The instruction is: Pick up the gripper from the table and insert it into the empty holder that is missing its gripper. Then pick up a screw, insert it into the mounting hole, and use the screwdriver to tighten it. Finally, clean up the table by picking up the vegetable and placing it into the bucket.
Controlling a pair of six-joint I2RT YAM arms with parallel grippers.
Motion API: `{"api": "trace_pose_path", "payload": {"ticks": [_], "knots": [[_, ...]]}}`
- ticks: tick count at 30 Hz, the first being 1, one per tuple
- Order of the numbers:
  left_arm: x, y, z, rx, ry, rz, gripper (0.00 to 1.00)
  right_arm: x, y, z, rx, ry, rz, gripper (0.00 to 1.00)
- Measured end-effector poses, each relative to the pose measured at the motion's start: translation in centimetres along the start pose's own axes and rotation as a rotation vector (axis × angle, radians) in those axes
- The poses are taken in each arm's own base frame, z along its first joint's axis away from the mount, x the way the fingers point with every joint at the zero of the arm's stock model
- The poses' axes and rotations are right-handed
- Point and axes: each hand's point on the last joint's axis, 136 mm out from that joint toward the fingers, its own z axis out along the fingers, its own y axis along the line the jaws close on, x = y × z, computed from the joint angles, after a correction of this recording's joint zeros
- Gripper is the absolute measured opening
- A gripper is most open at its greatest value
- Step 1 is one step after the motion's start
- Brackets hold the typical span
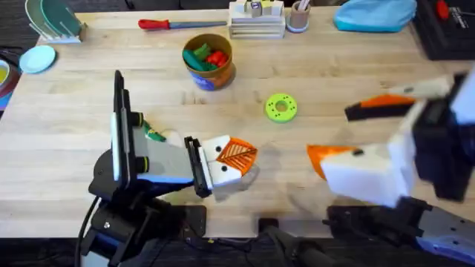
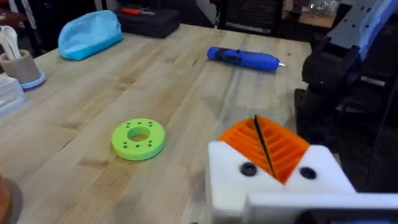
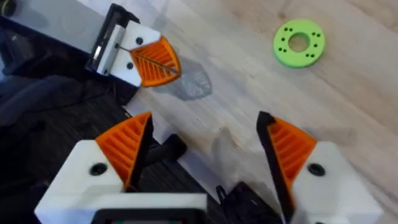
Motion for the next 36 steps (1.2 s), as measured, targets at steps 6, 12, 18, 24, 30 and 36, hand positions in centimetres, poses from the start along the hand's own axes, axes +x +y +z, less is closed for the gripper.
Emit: {"api": "trace_pose_path", "payload": {"ticks": [6, 12, 18, 24, 30, 36], "knots": [[-0.1, 1.0, 0.0, -0.058, -0.005, 0.007, 0.011, 3.1, -1.6, 0.1, 0.023, -0.029, 0.086, 0.991], [-0.2, 1.7, -0.1, -0.097, -0.007, 0.009, 0.010, 4.9, -7.7, 0.2, 0.347, -0.053, 0.262, 0.992], [-0.2, 1.8, -0.1, -0.104, -0.008, 0.010, 0.010, 4.8, -13.5, -0.9, 0.676, -0.159, 0.435, 0.992], [-0.2, 1.8, -0.1, -0.104, -0.008, 0.010, 0.010, 7.0, -19.0, -2.0, 0.965, -0.133, 0.629, 0.992], [-0.3, 1.8, -0.1, -0.104, -0.008, 0.010, 0.010, 7.7, -24.4, -3.0, 1.137, -0.115, 0.810, 0.991], [-0.2, 1.8, -0.1, -0.105, -0.008, 0.010, 0.010, 9.5, -29.8, -3.7, 1.250, -0.009, 0.918, 0.991]]}}
